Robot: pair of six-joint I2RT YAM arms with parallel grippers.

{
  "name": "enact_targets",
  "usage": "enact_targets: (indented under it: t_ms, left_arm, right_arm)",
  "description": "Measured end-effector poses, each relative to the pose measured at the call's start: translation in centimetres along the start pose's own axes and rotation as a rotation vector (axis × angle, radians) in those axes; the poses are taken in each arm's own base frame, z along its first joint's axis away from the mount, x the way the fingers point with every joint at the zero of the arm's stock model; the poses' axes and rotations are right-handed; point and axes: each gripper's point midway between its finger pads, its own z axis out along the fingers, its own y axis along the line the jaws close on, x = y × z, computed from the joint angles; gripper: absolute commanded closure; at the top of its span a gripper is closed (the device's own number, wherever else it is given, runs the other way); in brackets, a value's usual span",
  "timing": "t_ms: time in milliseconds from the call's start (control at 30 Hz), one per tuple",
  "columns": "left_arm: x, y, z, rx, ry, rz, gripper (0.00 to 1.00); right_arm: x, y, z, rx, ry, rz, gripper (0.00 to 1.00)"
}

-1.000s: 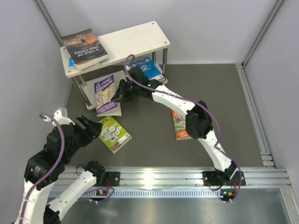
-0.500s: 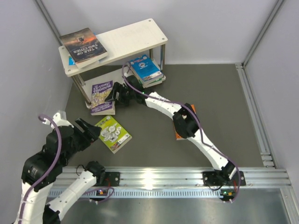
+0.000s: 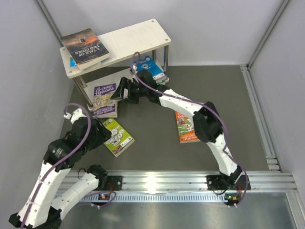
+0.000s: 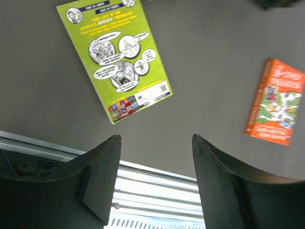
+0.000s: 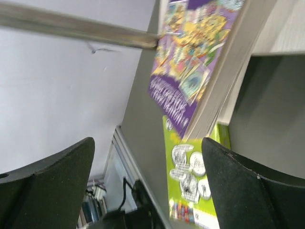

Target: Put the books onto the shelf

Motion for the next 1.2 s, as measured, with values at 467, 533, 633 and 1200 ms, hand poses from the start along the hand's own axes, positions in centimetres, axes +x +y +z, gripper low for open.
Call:
enact_targets:
  t_ms: [467,533,633,1200]
  left_arm:
    - [4.1,2.0,11.0,-0.31,0.15,0.171,1.0]
    - [3.9,2.1,12.7,-0.351,0.15,0.196,1.0]
    - [3.7,2.9,15.3,-0.424,0.162,0.236,1.0]
    - [0.2,5.1,25.5,-0.556,0.174,0.305,1.0]
  right_arm:
    - [-3.8,-0.3,-22.8,0.079,-0.223,-0.072,0.09]
    - [-3.0,-1.6,-24.5,0.106,-0.228,-0.055,0.09]
    - [-1.4,-3.0,-25.7,0.136,-0.21,-0.035,0.08]
    - [2.5,-6.1,-29.5,0.22,-0.177,-0.013,0.09]
